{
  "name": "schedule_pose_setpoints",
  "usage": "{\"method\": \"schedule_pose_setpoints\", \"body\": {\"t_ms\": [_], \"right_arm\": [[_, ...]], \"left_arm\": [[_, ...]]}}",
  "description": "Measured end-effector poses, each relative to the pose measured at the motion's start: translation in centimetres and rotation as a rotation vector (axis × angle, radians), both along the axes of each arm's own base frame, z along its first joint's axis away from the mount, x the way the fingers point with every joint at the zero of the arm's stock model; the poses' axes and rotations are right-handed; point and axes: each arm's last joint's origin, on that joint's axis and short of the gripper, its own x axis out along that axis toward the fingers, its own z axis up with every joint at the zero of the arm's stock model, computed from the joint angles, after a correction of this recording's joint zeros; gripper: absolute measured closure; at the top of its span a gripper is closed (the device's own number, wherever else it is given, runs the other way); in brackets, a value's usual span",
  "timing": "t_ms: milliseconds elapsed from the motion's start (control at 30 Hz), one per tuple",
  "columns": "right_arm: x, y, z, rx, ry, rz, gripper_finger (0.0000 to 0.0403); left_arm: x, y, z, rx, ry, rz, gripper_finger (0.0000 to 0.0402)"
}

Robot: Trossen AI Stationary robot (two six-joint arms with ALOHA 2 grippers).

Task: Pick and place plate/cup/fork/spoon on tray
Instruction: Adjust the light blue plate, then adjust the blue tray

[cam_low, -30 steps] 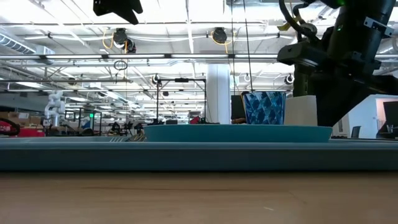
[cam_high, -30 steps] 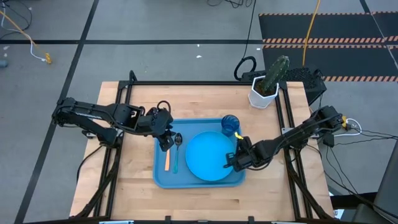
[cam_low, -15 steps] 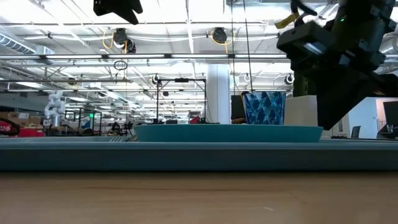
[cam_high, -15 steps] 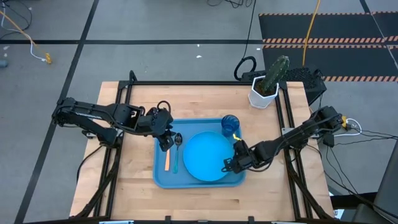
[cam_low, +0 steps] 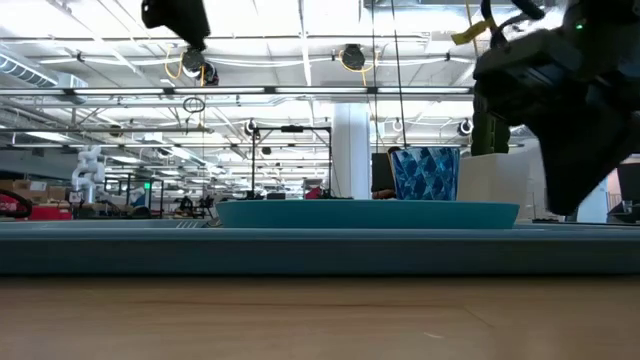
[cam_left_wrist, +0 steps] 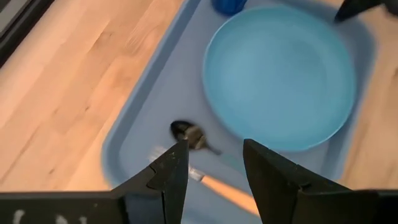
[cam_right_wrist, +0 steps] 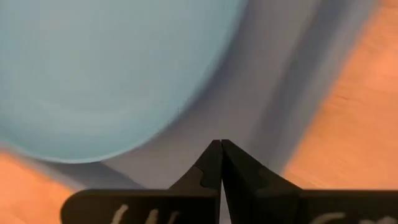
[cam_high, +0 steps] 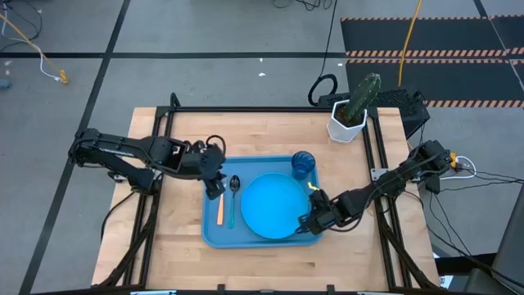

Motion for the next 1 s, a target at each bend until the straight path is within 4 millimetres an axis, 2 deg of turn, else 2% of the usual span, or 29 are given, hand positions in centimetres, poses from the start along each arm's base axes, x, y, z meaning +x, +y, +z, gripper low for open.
{"method": "schedule_pose_setpoints", "body": {"t_ms": [133, 267, 433, 667, 1000], "right_arm": [[-0.8, -0.2, -0.1, -0.016, 0.076, -0.031, 0.0403], [-0.8, -0.3, -0.1, -0.028, 0.073, -0.079, 0.0403], [-1.2, -0.3, -0.1, -0.025, 0.100, -0.138, 0.0403], [-1.8, 0.3, 1.3, -0.048, 0.003, -0.170, 0.0403], [-2.9, 0.2, 1.3, -0.044, 0.115, -0.192, 0.0403]], "left_arm": [[-0.8, 0.4, -0.4, 0.006, 0.097, 0.029, 0.0245], [-1.3, 0.8, -0.8, -0.019, 0.152, 0.097, 0.0245], [-1.8, 0.8, -2.4, -0.085, 0.229, 0.159, 0.0245], [-2.0, -0.6, -5.3, -0.185, 0.282, 0.200, 0.0245], [-2.8, -2.2, -9.0, -0.317, 0.355, 0.322, 0.0245]]}}
